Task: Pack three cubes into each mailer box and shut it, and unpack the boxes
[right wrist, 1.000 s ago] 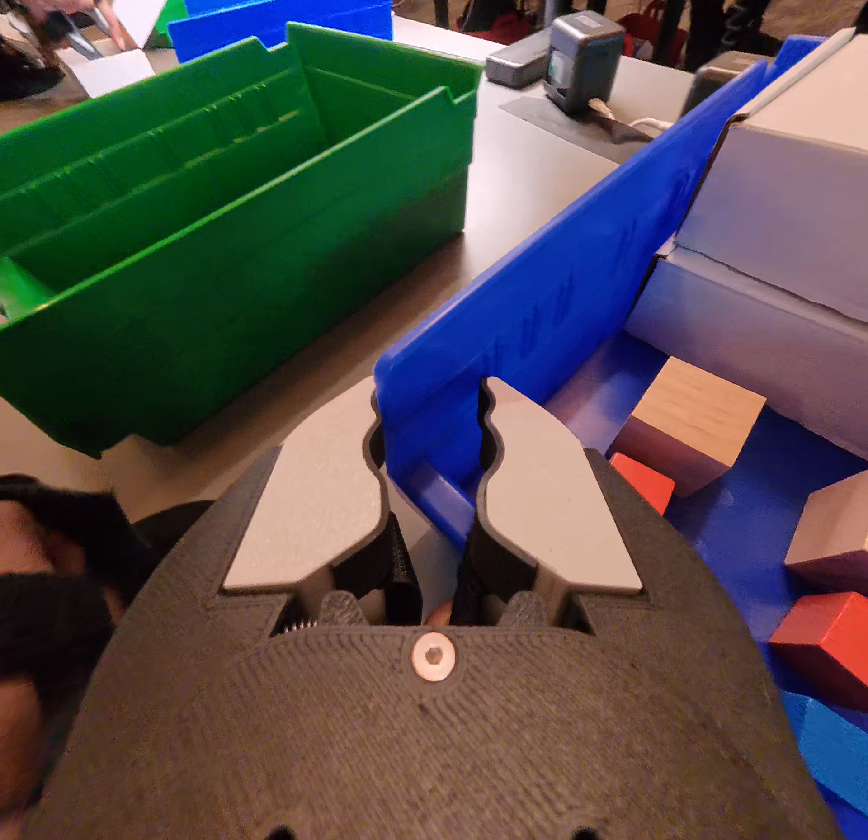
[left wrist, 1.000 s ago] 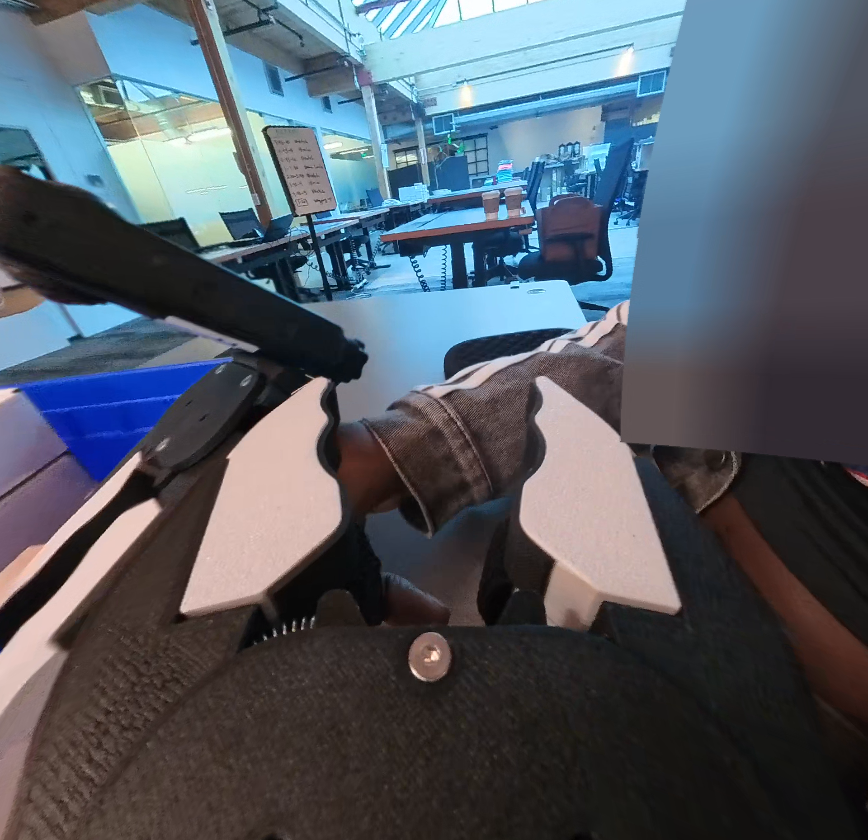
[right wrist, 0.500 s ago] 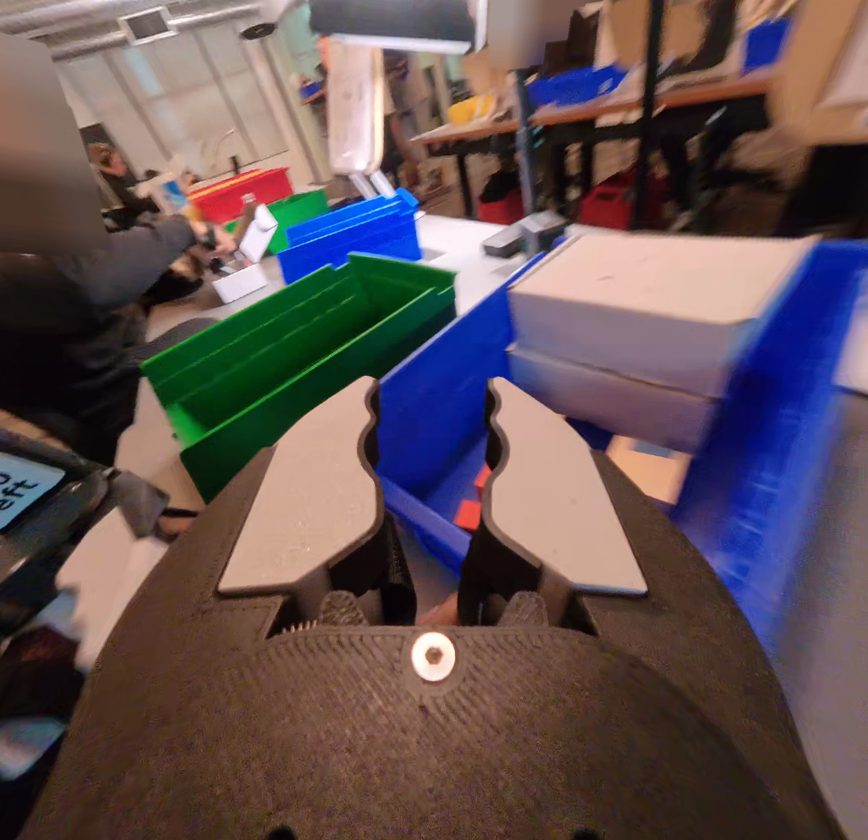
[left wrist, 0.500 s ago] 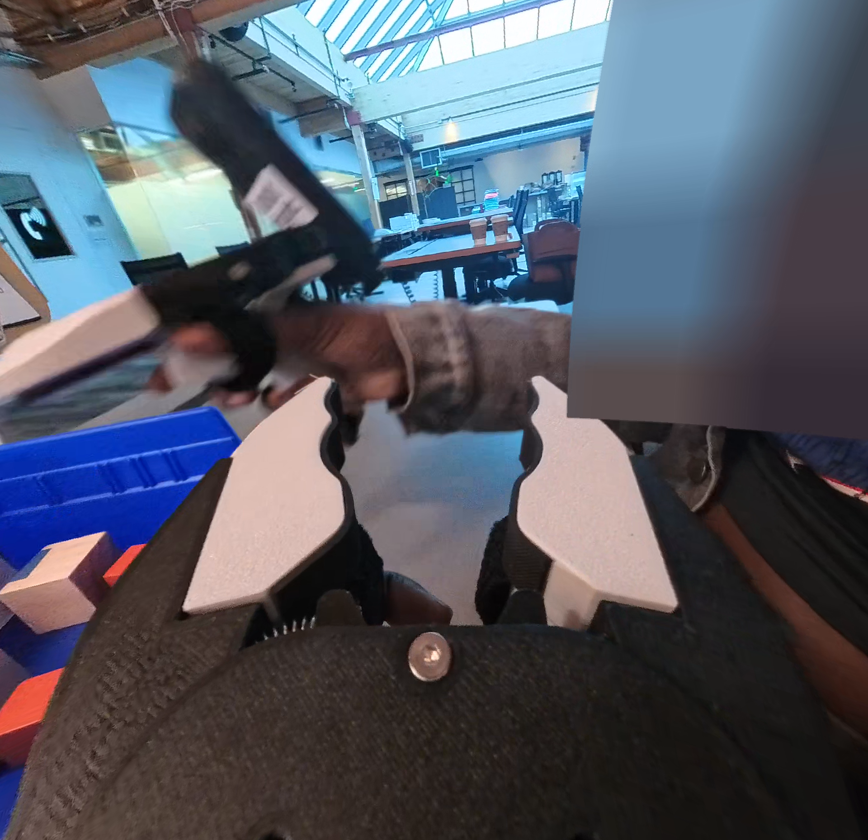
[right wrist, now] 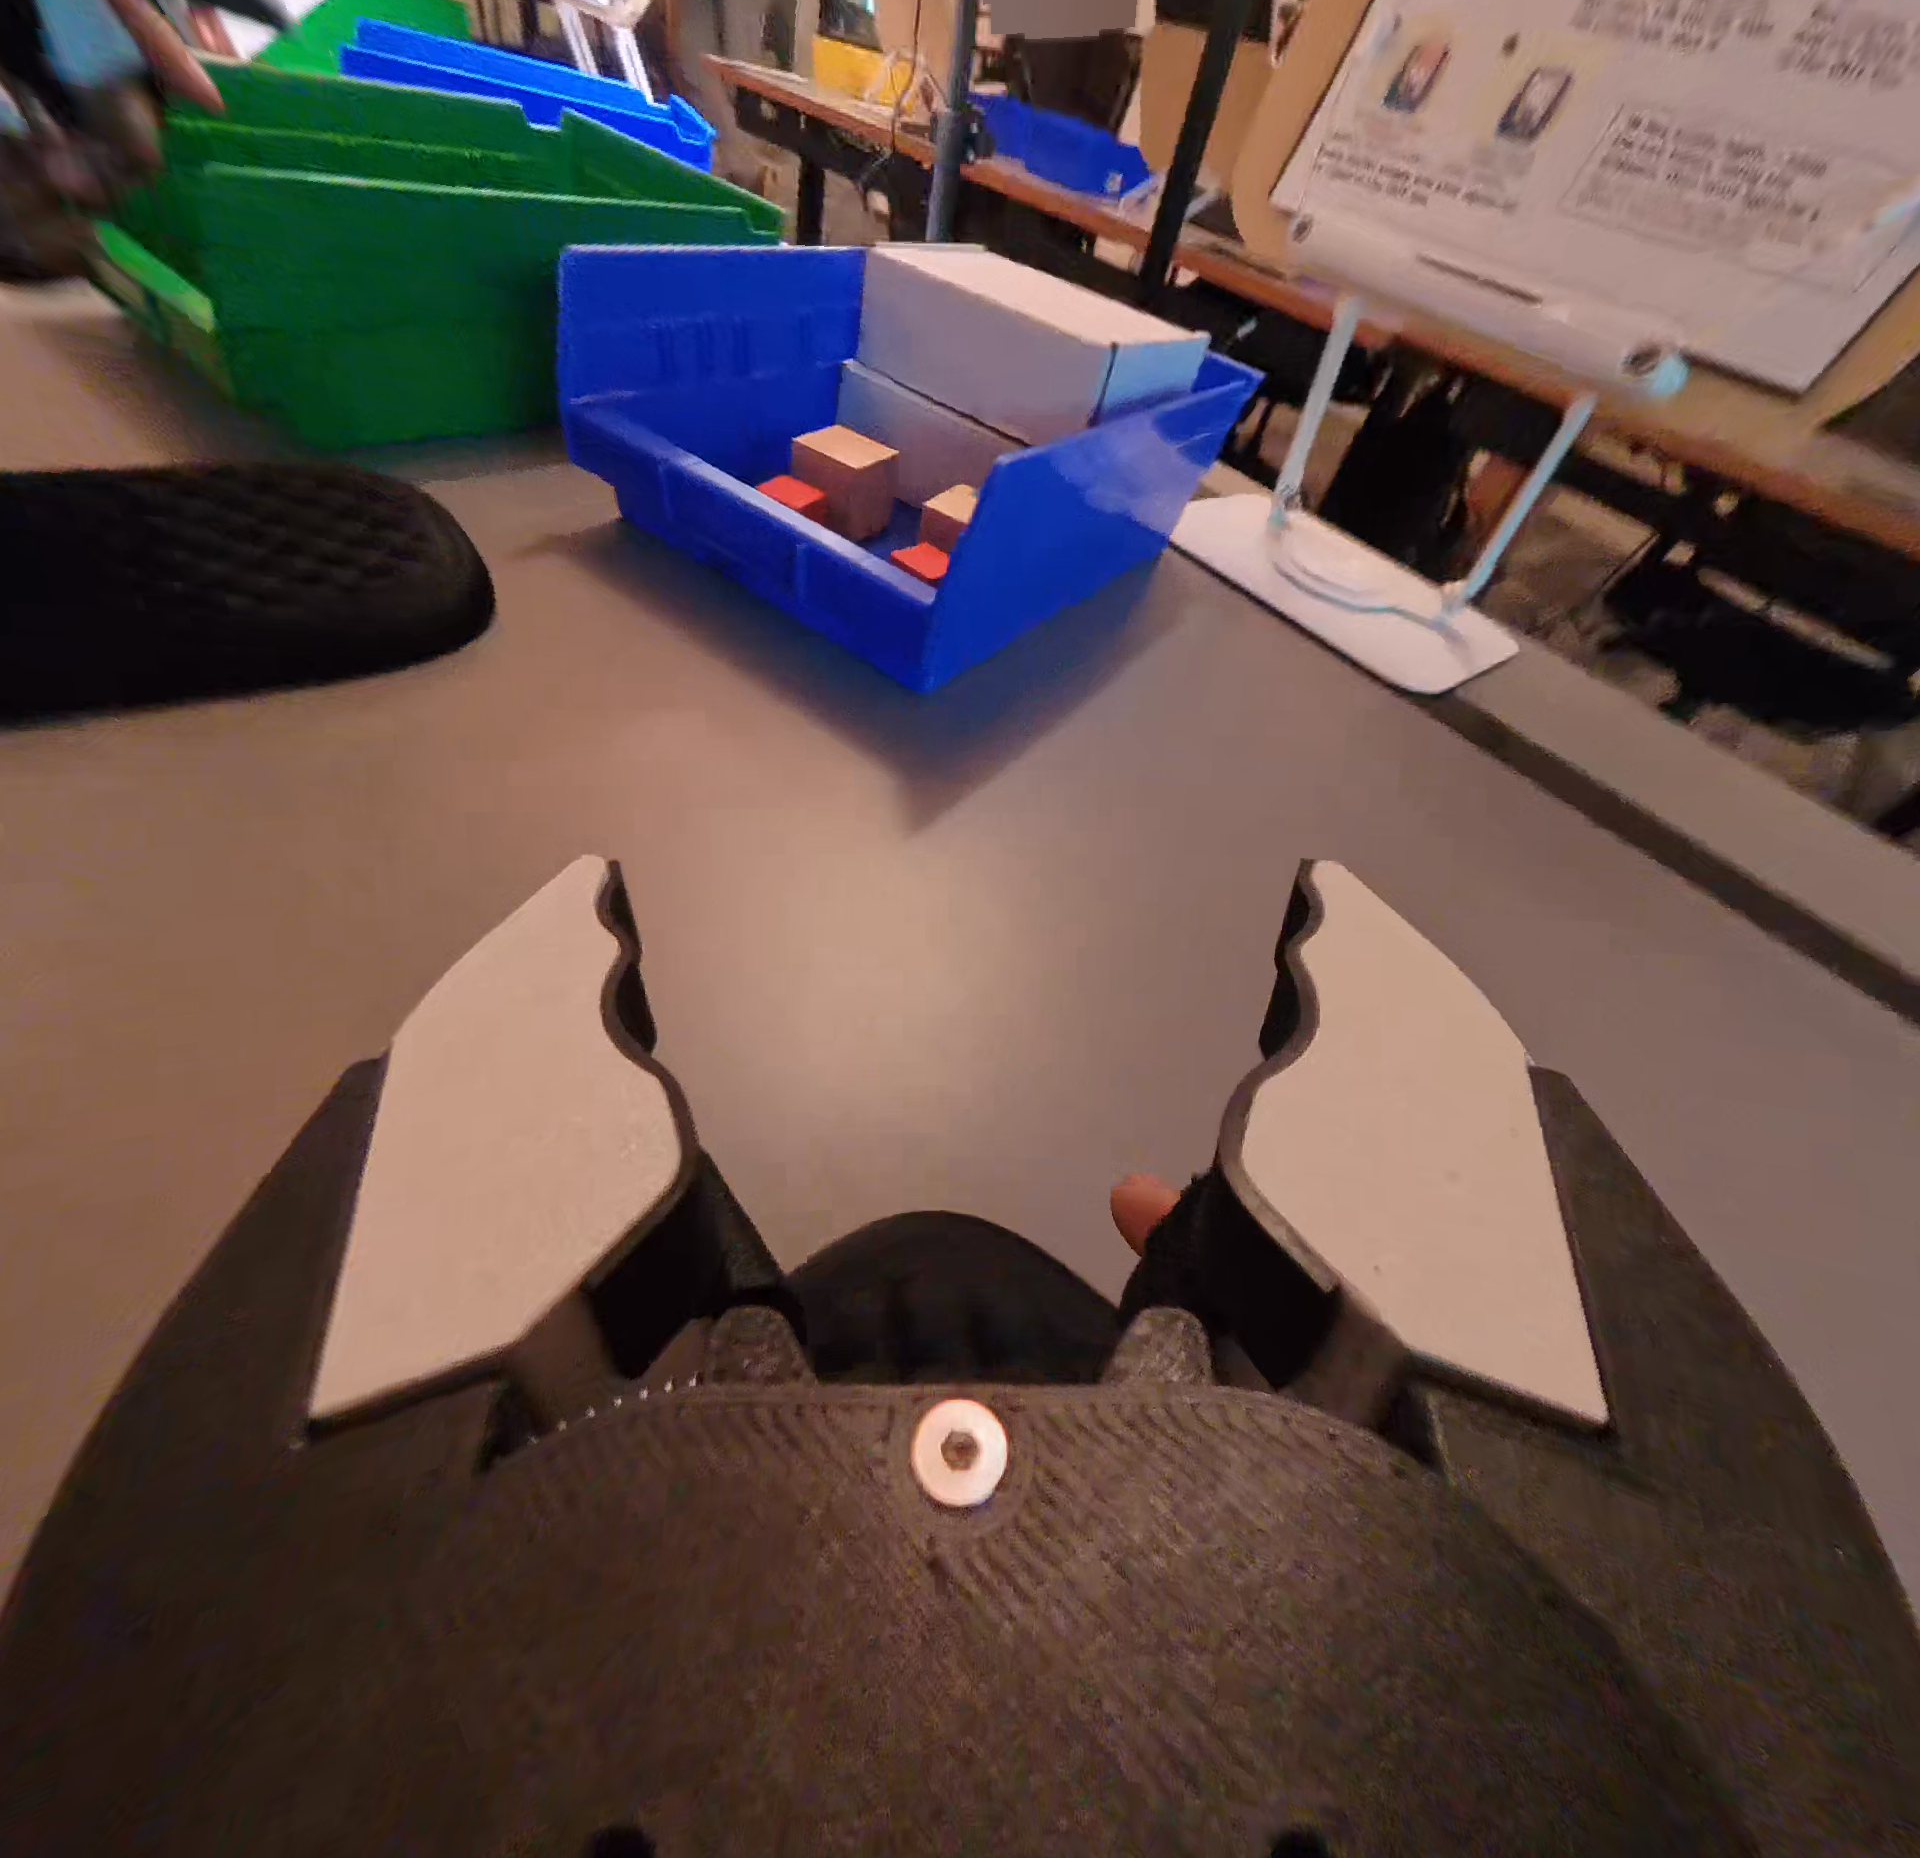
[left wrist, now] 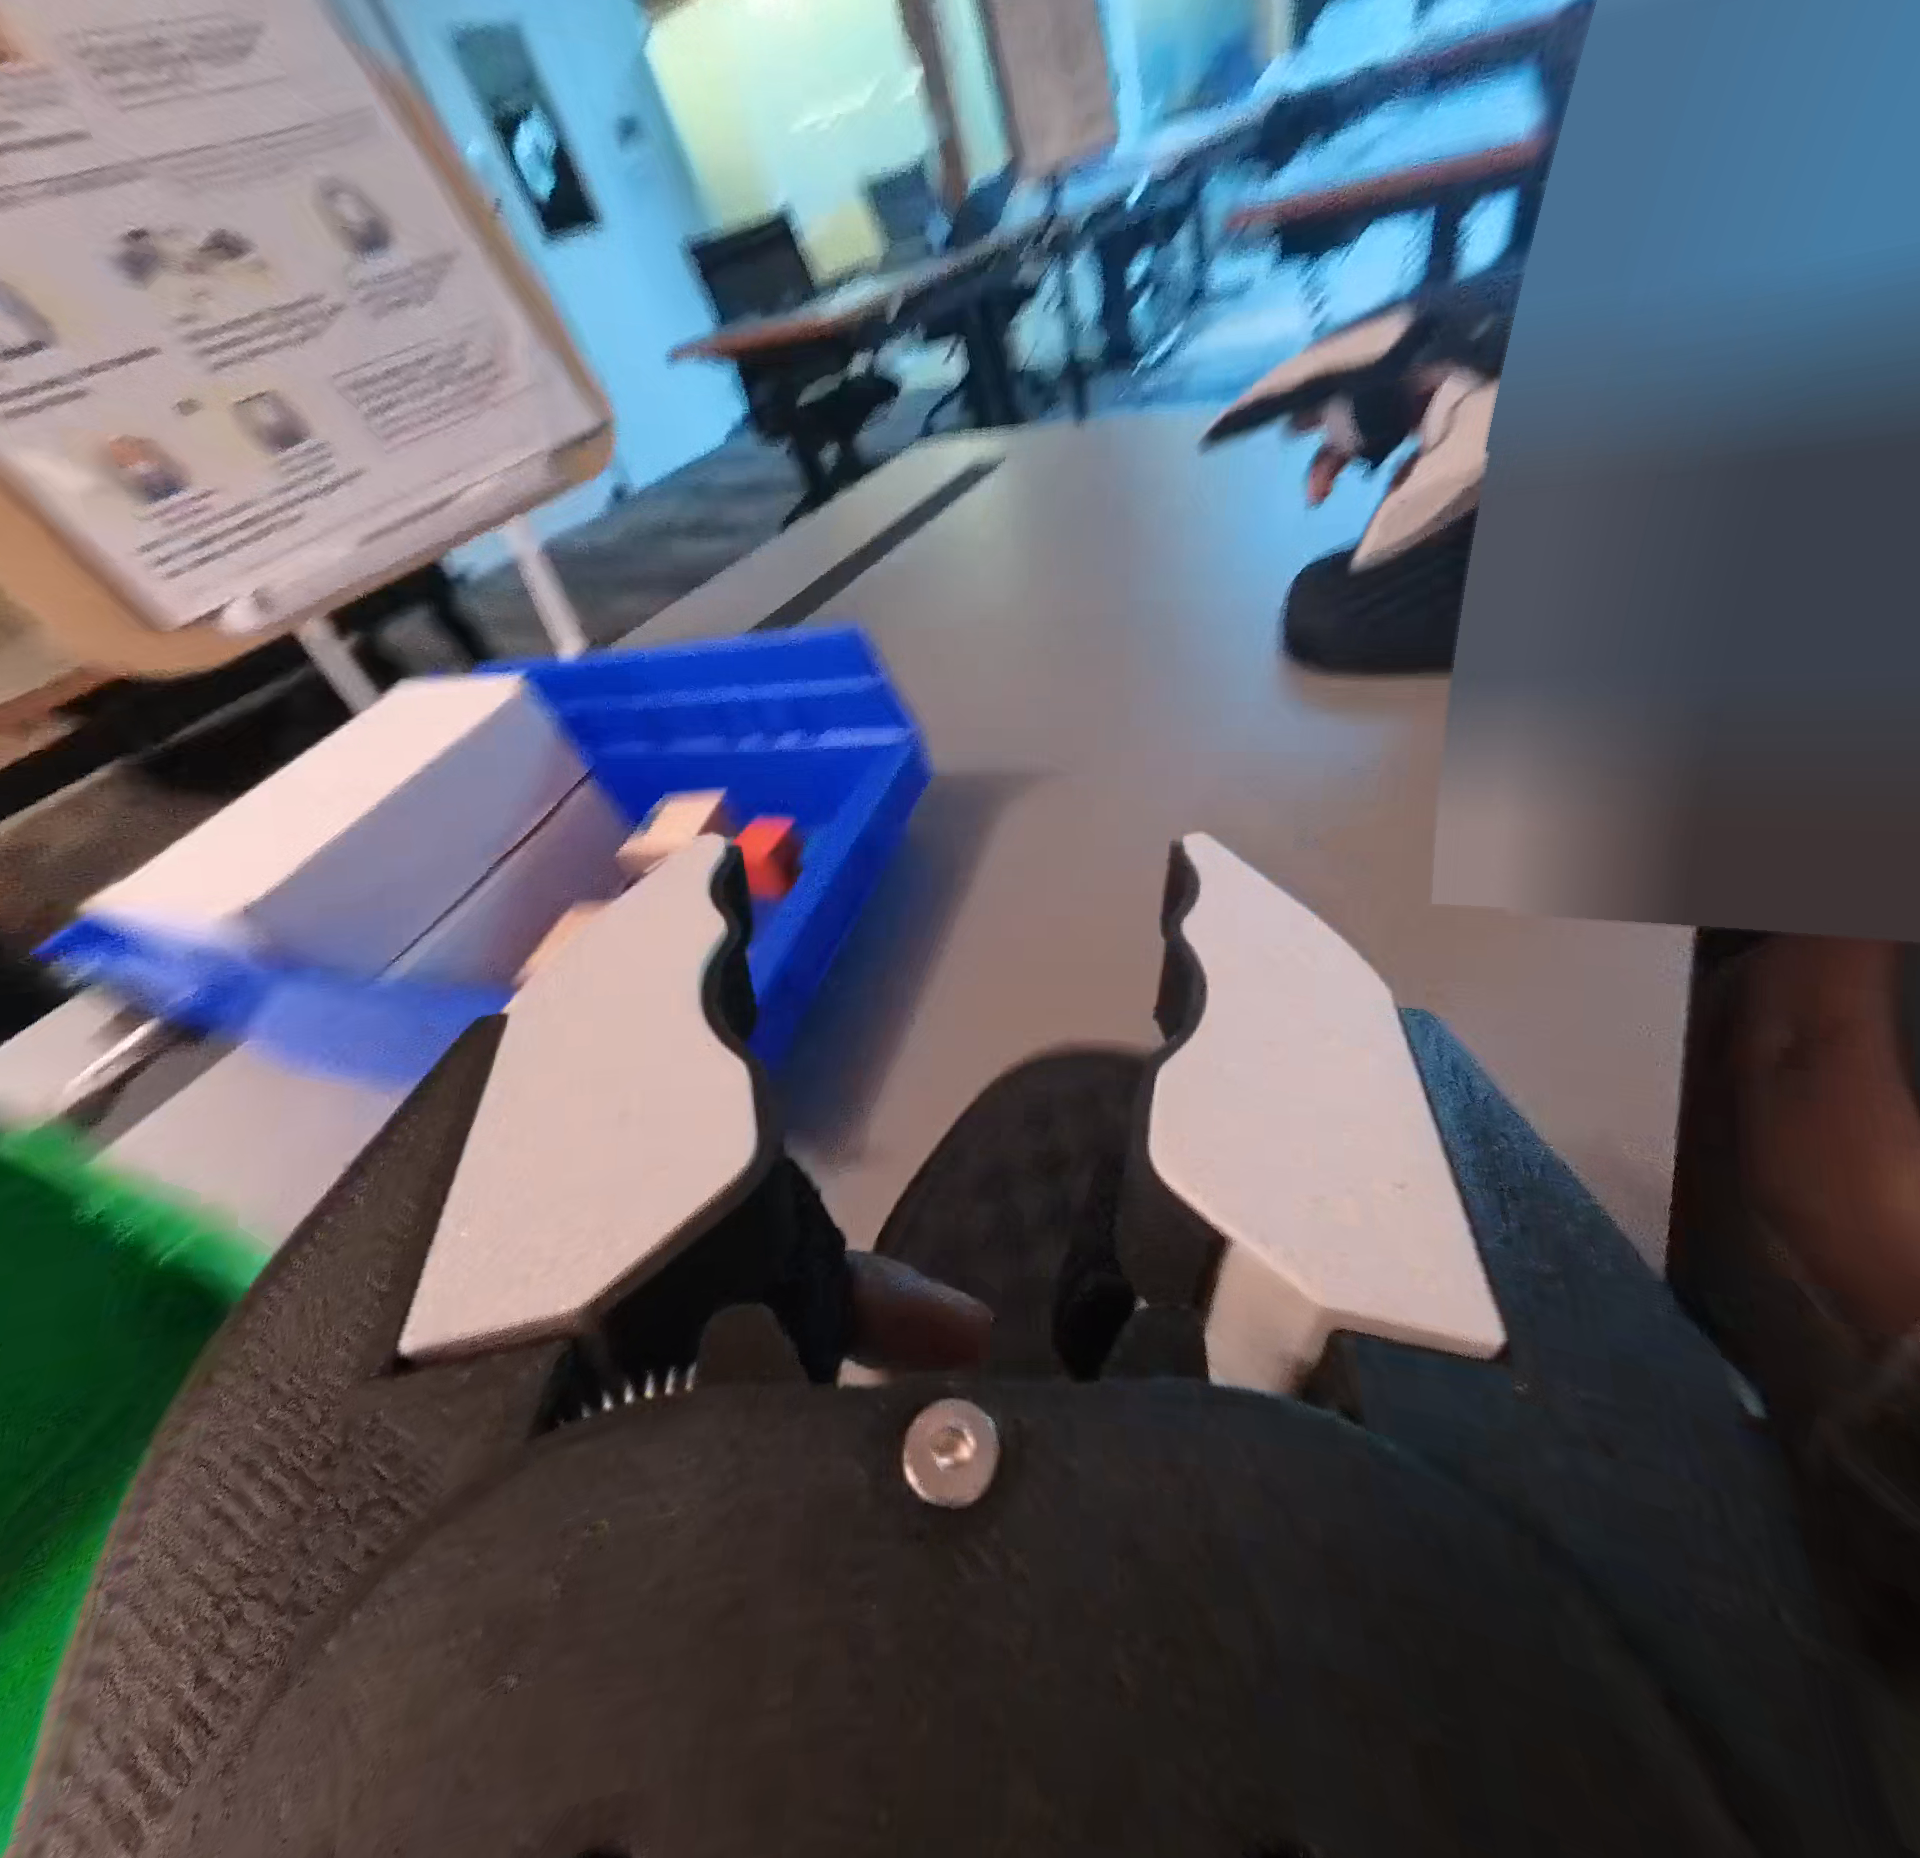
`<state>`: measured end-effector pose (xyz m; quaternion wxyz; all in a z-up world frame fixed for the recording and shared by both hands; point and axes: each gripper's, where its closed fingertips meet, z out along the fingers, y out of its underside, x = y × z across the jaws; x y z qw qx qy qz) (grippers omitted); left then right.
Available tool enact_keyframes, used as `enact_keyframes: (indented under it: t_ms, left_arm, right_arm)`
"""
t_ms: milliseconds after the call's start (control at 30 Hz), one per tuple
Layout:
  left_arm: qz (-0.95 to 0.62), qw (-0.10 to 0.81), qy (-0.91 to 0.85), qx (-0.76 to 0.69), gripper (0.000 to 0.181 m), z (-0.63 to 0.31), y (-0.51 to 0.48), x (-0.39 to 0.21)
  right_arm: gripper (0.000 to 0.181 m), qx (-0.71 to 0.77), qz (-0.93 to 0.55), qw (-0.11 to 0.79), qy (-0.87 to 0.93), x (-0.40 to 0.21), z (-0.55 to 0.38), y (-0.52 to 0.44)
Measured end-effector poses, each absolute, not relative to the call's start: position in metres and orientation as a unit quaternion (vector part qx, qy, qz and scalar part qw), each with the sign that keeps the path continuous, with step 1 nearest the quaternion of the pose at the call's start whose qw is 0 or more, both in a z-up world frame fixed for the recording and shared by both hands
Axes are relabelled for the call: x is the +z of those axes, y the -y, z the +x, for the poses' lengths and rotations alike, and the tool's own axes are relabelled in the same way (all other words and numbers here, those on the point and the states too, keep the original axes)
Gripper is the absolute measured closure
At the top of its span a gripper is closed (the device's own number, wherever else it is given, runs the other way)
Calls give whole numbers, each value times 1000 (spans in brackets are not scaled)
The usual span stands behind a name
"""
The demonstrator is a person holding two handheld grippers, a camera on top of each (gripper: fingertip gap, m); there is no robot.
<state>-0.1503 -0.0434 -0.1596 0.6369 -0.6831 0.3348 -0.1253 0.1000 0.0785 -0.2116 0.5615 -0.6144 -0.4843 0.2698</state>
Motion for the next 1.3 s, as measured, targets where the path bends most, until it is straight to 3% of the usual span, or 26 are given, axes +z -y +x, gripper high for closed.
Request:
enact_keyframes:
  t_ms: [167,267,400,600,767,933,1300]
  left_arm:
    - [-809,489,-313,92,97,-268,84,-194]
    - [-833,384,-343,201,97,-314,102,-230]
    - [-828,388,-342,216,108,-326,97,-241]
    - [-839,275,-406,234,112,-347,100,-275]
    - [-837,236,-441,221,116,-360,96,-285]
    - [-794,228,-516,227,150,-354,94,-294]
    - [-747,218,-511,364,152,-362,85,-285]
  right_arm:
    - [62,262,-608,555,504,-221,97,-77]
    - [76,278,-605,569,483,-214,101,-78]
    - [81,338,-608,570,437,-201,107,-78]
    - [84,352,-609,571,422,-199,110,-82]
    - [86,348,-609,579,415,-197,112,-84]
    - [88,356,-611,579,407,-197,113,-86]
    - [91,353,-612,576,412,-198,112,-86]
